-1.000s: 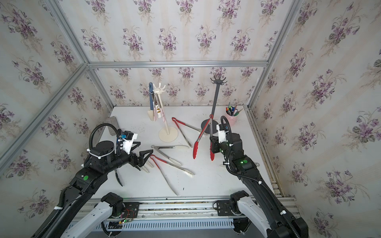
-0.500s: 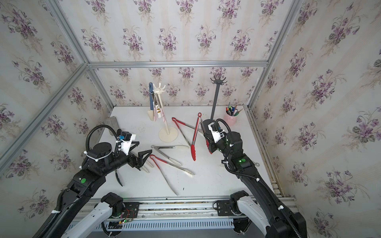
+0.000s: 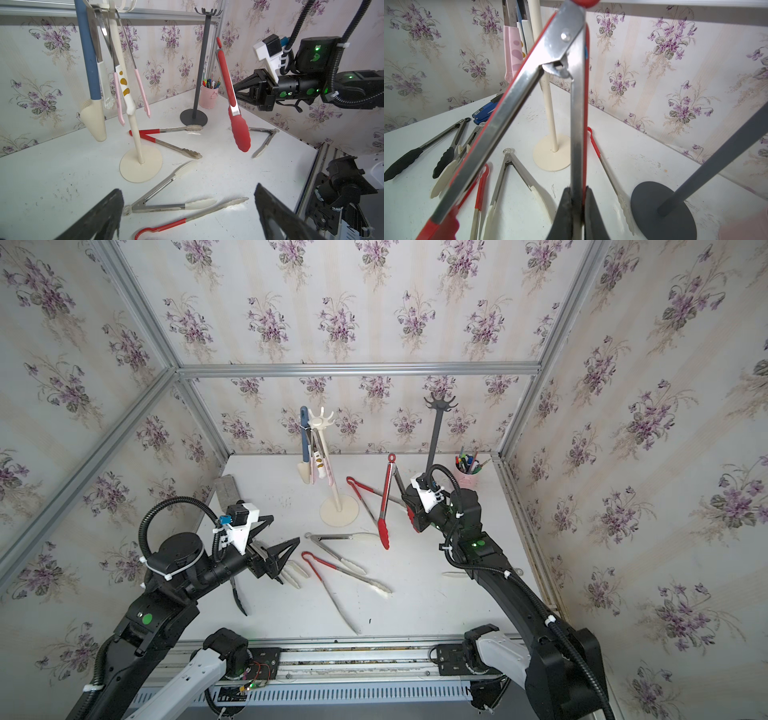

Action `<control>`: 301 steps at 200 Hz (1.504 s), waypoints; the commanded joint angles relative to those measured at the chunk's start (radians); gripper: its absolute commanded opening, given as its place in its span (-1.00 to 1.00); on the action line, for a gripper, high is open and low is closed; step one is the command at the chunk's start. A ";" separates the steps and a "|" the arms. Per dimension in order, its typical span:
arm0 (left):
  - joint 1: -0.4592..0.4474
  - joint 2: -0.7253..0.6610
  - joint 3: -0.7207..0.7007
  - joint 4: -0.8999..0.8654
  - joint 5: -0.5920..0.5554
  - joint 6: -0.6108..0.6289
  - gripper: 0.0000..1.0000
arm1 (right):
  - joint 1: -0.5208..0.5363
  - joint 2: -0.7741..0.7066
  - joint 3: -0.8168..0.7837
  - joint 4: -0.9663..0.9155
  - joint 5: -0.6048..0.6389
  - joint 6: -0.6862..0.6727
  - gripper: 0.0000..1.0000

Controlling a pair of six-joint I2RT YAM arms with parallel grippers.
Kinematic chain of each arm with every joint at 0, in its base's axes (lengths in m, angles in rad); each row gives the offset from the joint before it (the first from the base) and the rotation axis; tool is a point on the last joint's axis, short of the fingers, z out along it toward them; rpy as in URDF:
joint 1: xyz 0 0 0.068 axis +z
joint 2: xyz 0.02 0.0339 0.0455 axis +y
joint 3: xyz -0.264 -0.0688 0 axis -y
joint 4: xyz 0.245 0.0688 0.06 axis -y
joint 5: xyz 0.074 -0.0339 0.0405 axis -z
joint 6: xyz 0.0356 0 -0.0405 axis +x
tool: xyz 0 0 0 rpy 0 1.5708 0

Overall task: Hang food tongs on kitchen utensil racks
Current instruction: Pick up the food tongs from the center of the board, then hang the food tongs on the rack.

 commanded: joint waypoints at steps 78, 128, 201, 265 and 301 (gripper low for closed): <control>0.000 -0.027 0.058 0.026 0.025 0.001 0.99 | 0.036 0.169 0.142 0.118 -0.085 -0.064 -1.00; 0.000 -0.043 0.071 0.025 0.037 -0.007 0.99 | 0.076 0.261 0.236 0.131 -0.087 -0.069 -1.00; 0.000 -0.056 0.070 0.025 0.043 -0.019 0.99 | 0.122 0.370 0.359 0.122 -0.111 -0.089 -1.00; 0.000 -0.065 0.064 0.017 0.036 -0.010 0.99 | 0.135 0.440 0.460 0.089 -0.130 -0.125 -1.00; -0.001 -0.072 0.056 0.012 0.031 -0.011 0.99 | 0.146 0.482 0.519 0.069 -0.152 -0.137 -1.00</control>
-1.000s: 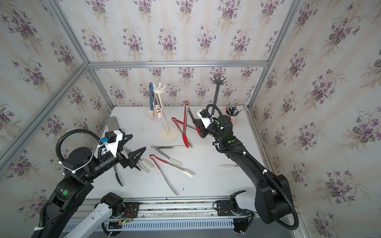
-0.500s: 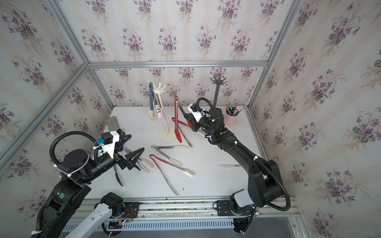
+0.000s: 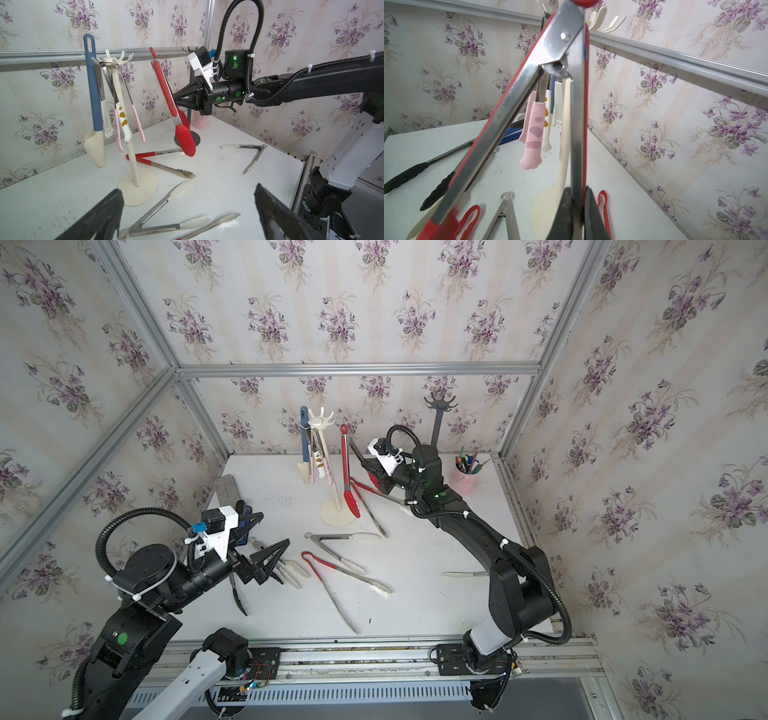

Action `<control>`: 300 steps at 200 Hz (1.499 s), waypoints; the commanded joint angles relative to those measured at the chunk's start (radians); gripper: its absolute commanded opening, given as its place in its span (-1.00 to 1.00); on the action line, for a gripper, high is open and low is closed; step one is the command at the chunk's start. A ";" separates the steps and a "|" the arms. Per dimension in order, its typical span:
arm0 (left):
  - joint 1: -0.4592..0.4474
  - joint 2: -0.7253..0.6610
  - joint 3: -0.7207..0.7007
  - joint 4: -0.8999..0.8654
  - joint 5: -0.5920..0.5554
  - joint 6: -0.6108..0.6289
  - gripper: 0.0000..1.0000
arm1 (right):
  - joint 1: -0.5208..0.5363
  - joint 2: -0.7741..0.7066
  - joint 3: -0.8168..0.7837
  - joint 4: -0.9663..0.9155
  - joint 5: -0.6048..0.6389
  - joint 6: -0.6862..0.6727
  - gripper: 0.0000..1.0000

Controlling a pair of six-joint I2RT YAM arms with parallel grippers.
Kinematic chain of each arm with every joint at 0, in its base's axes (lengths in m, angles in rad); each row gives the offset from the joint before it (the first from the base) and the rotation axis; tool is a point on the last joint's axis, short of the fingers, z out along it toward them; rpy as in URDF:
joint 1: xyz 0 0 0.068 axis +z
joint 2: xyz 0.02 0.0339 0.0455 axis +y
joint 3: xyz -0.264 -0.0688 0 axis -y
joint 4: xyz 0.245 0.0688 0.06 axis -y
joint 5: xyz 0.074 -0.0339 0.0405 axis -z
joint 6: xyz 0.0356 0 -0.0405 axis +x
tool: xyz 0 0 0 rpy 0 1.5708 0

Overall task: Hang food tongs on kitchen utensil racks
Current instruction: Hang the food tongs on the rack.

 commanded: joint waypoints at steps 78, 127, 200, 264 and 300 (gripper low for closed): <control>0.001 -0.029 -0.012 -0.004 -0.018 0.006 0.99 | 0.052 0.068 0.081 -0.013 -0.021 -0.061 -1.00; 0.001 -0.042 -0.011 -0.023 -0.026 0.008 0.99 | 0.054 0.080 0.099 -0.020 -0.019 -0.061 -1.00; 0.001 -0.053 -0.009 -0.037 -0.042 0.010 0.99 | 0.057 0.114 0.137 -0.034 -0.009 -0.058 -1.00; 0.000 -0.053 -0.009 -0.043 -0.048 0.011 0.99 | 0.059 0.137 0.155 -0.036 -0.004 -0.051 -1.00; 0.001 -0.052 -0.008 -0.043 -0.050 0.013 0.99 | 0.059 0.143 0.168 -0.035 0.006 -0.049 -1.00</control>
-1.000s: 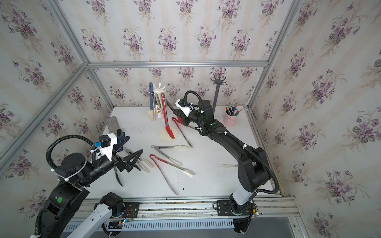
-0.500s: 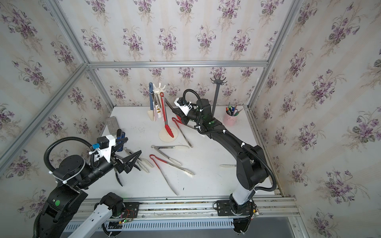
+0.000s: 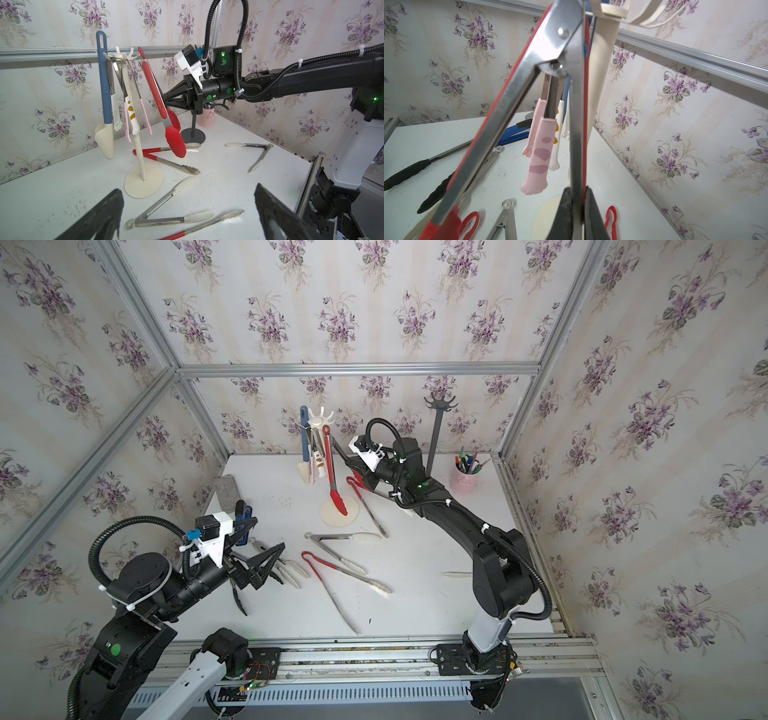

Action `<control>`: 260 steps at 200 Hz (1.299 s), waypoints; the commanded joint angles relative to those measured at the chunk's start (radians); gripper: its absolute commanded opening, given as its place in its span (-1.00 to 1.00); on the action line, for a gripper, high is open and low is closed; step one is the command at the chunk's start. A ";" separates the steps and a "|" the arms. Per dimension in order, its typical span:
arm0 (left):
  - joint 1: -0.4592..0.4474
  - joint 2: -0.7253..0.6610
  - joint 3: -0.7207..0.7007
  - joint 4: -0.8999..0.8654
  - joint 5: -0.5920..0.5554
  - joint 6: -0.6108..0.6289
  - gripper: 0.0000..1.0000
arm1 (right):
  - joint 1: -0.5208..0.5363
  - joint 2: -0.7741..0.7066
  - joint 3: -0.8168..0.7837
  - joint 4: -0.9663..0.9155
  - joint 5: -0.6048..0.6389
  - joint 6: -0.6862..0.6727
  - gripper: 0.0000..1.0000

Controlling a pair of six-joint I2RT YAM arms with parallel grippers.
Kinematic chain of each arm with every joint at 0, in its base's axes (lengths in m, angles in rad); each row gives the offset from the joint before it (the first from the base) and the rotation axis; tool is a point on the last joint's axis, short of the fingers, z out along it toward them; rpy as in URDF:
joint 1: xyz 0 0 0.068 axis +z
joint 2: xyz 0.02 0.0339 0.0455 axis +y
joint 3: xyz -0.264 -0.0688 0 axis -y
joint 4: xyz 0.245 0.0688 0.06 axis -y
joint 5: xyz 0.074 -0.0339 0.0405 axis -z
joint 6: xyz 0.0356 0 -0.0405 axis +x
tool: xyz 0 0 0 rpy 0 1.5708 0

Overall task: Hang food tongs on kitchen utensil racks
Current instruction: Hang the food tongs on the rack.

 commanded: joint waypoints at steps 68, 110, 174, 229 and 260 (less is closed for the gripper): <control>0.001 0.008 0.005 -0.001 -0.001 0.004 0.99 | 0.001 0.022 0.028 0.009 -0.006 0.003 -1.00; 0.001 0.006 0.004 -0.001 -0.001 -0.002 0.99 | 0.000 0.023 0.023 -0.004 -0.006 0.004 -1.00; 0.001 0.006 0.000 -0.003 -0.002 -0.006 0.99 | 0.002 0.024 0.019 -0.020 0.002 0.021 -1.00; 0.001 0.002 0.000 -0.004 -0.011 -0.008 0.99 | 0.002 -0.001 -0.015 0.010 0.039 0.059 -0.53; 0.000 0.000 -0.001 -0.008 -0.016 -0.010 0.99 | 0.001 -0.037 -0.068 0.046 0.069 0.081 -0.19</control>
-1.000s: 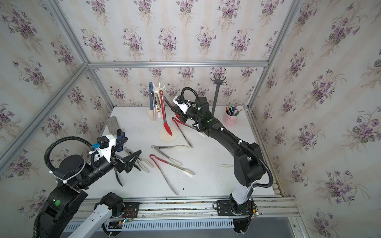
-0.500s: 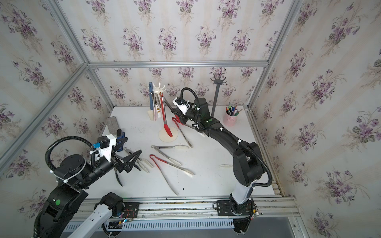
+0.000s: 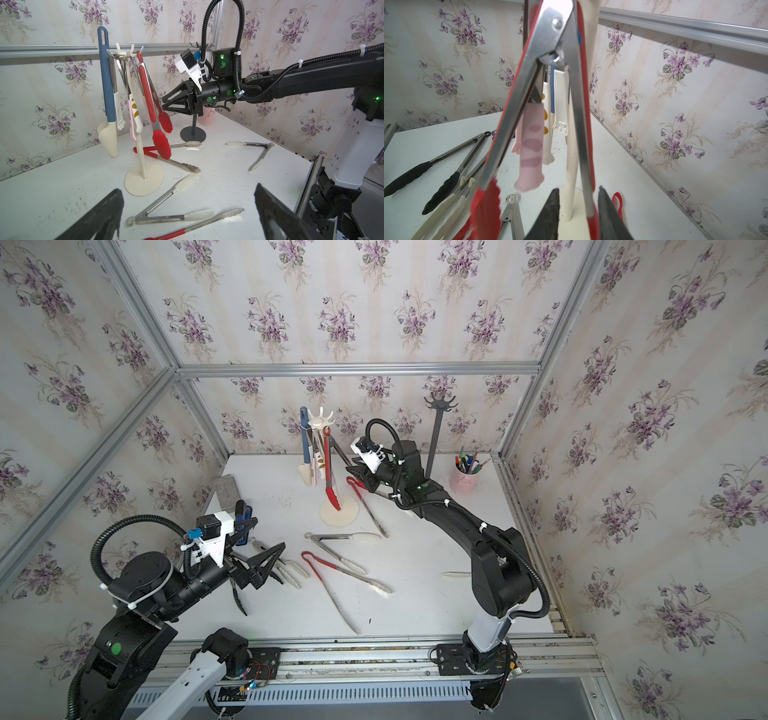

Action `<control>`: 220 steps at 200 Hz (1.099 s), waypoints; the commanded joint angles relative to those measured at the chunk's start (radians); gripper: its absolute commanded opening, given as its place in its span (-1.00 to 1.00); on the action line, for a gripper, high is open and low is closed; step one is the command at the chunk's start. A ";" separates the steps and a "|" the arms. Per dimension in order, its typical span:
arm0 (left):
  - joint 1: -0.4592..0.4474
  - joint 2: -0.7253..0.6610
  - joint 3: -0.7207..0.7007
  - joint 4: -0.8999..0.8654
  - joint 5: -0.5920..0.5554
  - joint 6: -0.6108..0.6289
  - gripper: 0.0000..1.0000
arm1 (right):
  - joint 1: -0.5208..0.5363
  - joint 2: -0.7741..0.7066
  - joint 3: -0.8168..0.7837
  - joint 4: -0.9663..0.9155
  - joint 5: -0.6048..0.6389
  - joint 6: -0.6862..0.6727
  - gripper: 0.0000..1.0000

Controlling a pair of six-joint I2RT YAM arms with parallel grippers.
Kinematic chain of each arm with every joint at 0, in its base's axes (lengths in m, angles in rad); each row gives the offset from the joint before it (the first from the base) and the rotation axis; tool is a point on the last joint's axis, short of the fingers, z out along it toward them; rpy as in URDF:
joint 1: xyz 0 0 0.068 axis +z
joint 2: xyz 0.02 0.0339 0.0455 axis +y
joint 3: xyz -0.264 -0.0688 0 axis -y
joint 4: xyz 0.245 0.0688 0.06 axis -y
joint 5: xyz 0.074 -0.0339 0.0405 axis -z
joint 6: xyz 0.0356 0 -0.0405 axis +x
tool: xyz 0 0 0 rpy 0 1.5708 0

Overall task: Hang food tongs on kitchen utensil racks
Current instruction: Hang the food tongs on the rack, then pick up the food tongs from the center of the board.

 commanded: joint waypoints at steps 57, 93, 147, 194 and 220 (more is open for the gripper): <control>0.001 0.001 -0.009 0.002 -0.017 -0.013 0.99 | -0.005 -0.117 -0.153 0.133 0.105 0.103 0.10; 0.001 0.010 -0.008 0.002 -0.018 -0.020 0.99 | -0.025 -0.139 -0.203 0.098 0.106 0.171 0.11; 0.000 0.019 -0.005 0.002 -0.011 -0.028 0.99 | -0.050 -0.127 -0.211 -0.035 0.122 0.224 0.10; 0.001 0.024 -0.002 0.002 -0.013 -0.027 0.99 | -0.056 -0.078 -0.197 -0.139 0.142 0.246 -0.03; 0.000 0.027 0.000 0.002 -0.014 -0.026 0.99 | -0.056 -0.037 -0.183 -0.193 0.126 0.251 -0.08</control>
